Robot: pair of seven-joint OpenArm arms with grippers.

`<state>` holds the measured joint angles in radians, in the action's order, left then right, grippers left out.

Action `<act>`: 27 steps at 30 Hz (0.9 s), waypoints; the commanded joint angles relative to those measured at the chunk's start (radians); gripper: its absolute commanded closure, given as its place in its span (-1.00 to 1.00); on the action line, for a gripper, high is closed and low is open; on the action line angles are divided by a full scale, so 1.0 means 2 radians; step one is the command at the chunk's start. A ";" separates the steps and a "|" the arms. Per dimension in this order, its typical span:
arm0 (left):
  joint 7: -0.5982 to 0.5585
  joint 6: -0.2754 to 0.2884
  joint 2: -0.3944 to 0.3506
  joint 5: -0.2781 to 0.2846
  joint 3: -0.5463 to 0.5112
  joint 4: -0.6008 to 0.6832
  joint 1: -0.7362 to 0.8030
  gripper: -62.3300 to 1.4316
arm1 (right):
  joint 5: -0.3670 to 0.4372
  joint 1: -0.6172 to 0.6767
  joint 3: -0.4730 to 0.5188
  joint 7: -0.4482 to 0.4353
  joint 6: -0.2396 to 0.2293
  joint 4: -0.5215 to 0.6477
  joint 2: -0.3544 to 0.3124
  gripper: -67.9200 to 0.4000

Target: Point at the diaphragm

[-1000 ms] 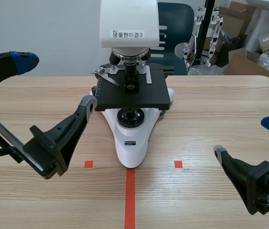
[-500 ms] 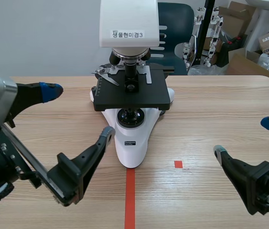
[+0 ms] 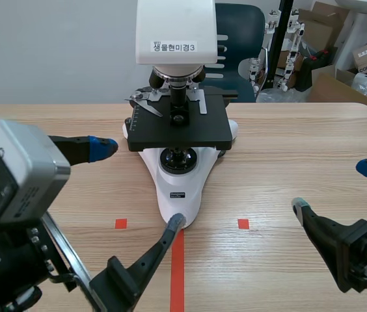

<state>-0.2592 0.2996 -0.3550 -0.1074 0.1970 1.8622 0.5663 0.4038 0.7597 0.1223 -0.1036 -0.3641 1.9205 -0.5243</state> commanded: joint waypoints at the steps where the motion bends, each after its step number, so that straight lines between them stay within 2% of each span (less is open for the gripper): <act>1: -0.007 -0.001 0.001 0.007 -0.003 0.003 -0.008 -1.00 | 0.004 -0.004 0.001 -0.007 -0.002 0.004 -0.006 -1.00; 4: -0.006 -0.003 0.001 0.023 -0.003 0.001 -0.021 -1.00 | 0.004 -0.004 0.001 -0.007 -0.002 0.004 -0.006 -1.00; 11: -0.007 -0.017 0.001 0.024 -0.003 -0.024 -0.045 -1.00 | 0.004 -0.004 0.001 -0.007 -0.002 0.004 -0.006 -1.00; 15: -0.010 -0.039 0.001 0.024 0.001 -0.040 -0.058 -1.00 | 0.004 -0.004 0.001 -0.007 -0.002 0.004 -0.006 -1.00; 21: -0.008 -0.040 -0.002 0.024 0.000 -0.083 -0.060 -1.00 | 0.004 -0.004 0.001 -0.007 -0.002 0.004 -0.006 -1.00; 25: -0.035 -0.040 -0.008 0.025 -0.006 -0.126 -0.062 -1.00 | 0.004 -0.004 0.001 -0.007 -0.002 0.004 -0.006 -1.00; 27: -0.055 -0.040 -0.014 0.046 -0.013 -0.145 -0.061 -1.00 | 0.004 -0.004 0.001 -0.007 -0.002 0.004 -0.006 -1.00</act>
<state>-0.3431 0.2214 -0.3714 -0.0444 0.1875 1.5558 0.4385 0.4042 0.7597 0.1223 -0.1036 -0.3637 1.9205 -0.5243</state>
